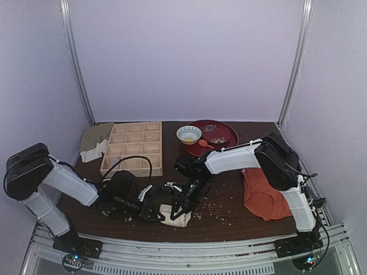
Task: Roll the underwear
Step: Roll the underwear at the center of the board.
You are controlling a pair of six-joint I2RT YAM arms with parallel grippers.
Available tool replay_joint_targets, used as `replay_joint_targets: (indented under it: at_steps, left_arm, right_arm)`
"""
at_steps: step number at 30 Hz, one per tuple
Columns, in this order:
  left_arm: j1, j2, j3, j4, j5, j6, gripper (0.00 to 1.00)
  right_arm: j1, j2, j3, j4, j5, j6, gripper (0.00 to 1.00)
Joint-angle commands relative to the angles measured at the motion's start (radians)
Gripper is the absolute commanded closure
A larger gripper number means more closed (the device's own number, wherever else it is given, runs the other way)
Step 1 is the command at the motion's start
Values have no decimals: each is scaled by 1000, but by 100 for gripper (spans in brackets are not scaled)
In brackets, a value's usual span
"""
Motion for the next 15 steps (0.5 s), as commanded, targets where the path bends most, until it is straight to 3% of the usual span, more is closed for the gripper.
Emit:
replay_joint_targets:
  at_steps: [1,15]
  left_arm:
    - [9,40,37,-126,-27,-48,100]
    - [26,125,152,-296,54,-60,100]
  right_arm:
    - [18,-1,-60,25,180,-10,86]
    - [24,-192,-224,205,284,16,70]
